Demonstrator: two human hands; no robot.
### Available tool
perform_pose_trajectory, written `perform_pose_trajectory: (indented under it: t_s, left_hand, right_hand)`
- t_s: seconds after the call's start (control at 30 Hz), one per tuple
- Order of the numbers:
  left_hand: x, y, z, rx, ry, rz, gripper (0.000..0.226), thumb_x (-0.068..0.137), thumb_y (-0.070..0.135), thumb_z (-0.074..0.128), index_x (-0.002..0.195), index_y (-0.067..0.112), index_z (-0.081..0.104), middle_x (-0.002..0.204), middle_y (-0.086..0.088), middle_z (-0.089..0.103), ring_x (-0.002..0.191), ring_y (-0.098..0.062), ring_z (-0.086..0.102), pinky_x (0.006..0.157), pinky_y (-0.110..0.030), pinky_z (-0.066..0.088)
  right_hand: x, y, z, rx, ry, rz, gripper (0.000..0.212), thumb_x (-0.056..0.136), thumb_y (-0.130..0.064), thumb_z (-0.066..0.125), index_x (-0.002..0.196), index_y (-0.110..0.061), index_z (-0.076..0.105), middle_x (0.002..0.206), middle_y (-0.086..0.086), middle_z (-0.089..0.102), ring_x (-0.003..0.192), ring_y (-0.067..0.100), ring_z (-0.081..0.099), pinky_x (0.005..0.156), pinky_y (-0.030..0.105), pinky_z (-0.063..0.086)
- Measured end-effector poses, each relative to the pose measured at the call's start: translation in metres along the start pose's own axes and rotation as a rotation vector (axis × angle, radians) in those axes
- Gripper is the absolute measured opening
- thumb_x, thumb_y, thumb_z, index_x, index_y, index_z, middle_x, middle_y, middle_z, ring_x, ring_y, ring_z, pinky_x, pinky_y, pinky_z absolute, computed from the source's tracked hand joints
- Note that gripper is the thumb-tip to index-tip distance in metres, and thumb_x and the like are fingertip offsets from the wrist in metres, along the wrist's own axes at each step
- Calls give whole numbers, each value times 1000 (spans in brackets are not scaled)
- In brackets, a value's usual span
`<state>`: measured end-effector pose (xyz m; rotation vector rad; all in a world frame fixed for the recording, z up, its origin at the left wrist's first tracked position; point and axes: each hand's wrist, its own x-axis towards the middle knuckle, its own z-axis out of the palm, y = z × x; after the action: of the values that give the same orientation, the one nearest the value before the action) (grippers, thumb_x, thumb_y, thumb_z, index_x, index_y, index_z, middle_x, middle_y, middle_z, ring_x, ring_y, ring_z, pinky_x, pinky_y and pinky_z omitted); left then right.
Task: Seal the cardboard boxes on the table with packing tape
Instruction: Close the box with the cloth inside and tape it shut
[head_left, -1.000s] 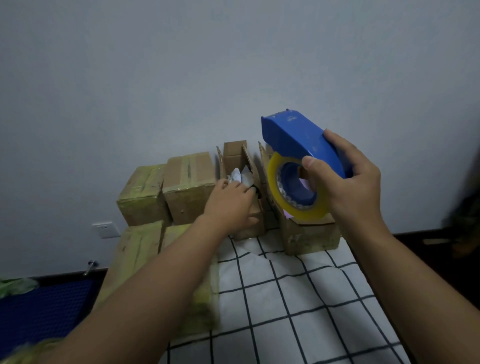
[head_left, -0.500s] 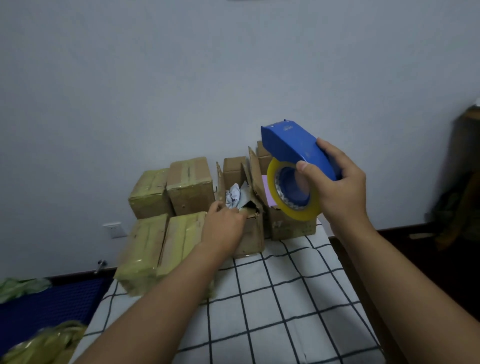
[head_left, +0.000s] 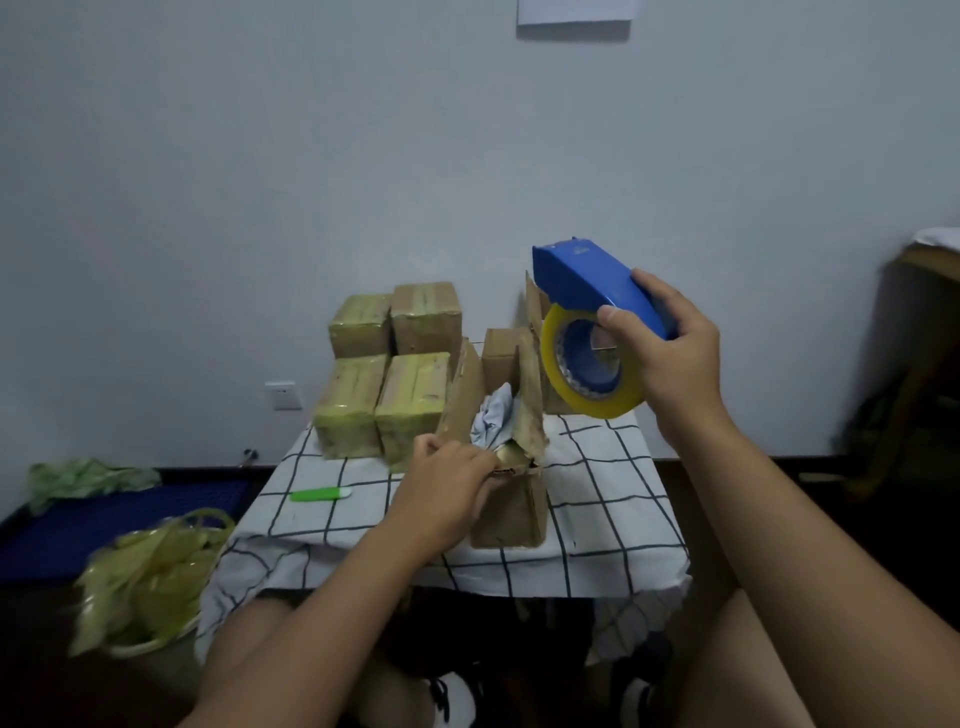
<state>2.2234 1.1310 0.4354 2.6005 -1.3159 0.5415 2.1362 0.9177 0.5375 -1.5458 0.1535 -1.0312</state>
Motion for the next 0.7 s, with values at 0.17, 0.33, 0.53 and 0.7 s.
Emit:
perform_pose_trajectory:
  t_s: [0.17,0.33,0.53,0.7]
  left_hand:
    - [-9,-10,-18,-80,-80,-32,20,101,40,45,88,28,56,89,8,62,92,-16,52,78,-34,19]
    - [-9,-37,-39,-132,-308,-3,27,101,43,45,79,30,54,76,11,55,82,-8,48,87,-34,24]
    - [-7,-37,-33,-347,-315,-118,12,94,55,50,91,44,54,94,13,61,96,-11,45,93,-31,27]
    - [-8,-36,-23,-437,-201,-256,44,85,64,57,120,42,40,105,17,53,99,-17,42,89,-33,33]
  right_hand:
    - [-10,-10,4,6,-24,19,44,85,-21,78,126,-27,63,132,-2,61,118,14,61,91,24,56]
    - [4,-11,23,47,-47,16,41,82,-27,79,119,-32,64,121,-7,64,109,9,64,88,22,55]
    - [15,18,78,-2,-242,35,53,85,-26,79,134,-22,60,126,-9,58,106,-6,57,78,7,48]
    - [18,46,72,-215,-424,17,53,82,-37,80,131,-30,62,131,-8,60,116,10,59,99,36,53]
